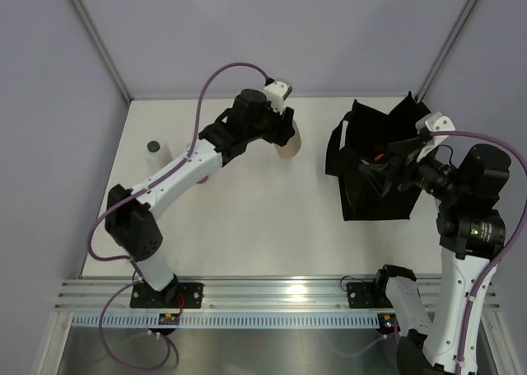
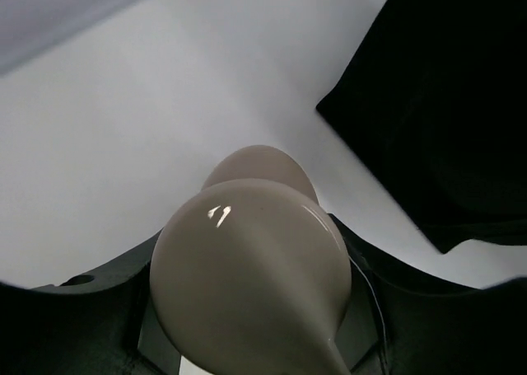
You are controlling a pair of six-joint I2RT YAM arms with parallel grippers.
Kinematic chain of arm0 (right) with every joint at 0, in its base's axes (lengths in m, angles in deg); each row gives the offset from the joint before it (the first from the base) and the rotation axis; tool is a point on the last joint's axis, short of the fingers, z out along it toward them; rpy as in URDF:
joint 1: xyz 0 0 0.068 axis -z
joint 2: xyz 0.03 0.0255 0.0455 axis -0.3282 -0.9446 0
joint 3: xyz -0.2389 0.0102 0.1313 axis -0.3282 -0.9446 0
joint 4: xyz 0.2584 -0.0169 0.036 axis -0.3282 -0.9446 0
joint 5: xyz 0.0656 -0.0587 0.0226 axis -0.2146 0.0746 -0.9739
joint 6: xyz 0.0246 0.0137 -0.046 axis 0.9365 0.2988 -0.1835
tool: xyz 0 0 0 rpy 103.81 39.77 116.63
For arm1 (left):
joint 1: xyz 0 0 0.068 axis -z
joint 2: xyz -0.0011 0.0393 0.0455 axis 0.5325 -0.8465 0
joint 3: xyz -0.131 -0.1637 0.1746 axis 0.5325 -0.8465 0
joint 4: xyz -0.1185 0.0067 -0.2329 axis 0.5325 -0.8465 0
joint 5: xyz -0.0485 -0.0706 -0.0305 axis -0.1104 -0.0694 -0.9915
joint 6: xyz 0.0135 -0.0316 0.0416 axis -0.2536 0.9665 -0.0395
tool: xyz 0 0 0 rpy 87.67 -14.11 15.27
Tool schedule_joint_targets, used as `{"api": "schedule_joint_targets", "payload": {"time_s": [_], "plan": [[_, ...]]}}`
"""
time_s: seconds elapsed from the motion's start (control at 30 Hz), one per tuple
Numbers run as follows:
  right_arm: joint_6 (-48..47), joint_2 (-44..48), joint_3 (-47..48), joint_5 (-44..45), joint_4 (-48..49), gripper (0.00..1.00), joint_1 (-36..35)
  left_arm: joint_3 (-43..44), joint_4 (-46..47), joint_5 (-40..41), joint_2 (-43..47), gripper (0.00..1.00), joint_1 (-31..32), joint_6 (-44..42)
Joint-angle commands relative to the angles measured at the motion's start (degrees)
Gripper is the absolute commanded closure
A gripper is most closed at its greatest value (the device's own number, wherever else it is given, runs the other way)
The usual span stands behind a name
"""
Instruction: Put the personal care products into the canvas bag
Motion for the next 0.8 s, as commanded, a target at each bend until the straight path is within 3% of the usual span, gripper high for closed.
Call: {"api": "schedule_joint_targets", "payload": {"time_s": [0.0, 0.23, 0.4, 0.77], "plan": [[6.40, -2.24, 6.68, 4.58, -1.06, 0.01, 0.27, 7.25, 14.92, -6.60, 9.26, 1.00, 1.12, 2.50], [16.25, -3.74, 15.73, 20.14, 1.14, 0.01, 0.27, 21.57, 17.73, -10.21, 3.92, 1.00, 4.81, 9.09], [18.54, -3.57, 18.11, 26.30, 1.32, 0.01, 0.27, 34.04, 20.28, -10.49, -6.36, 1.00, 7.44, 13.04], [19.07, 1.09, 14.95, 30.97, 4.22, 0.01, 0.27, 36.79, 20.29, -7.41, -16.31, 1.00, 12.19, 11.21]]}}
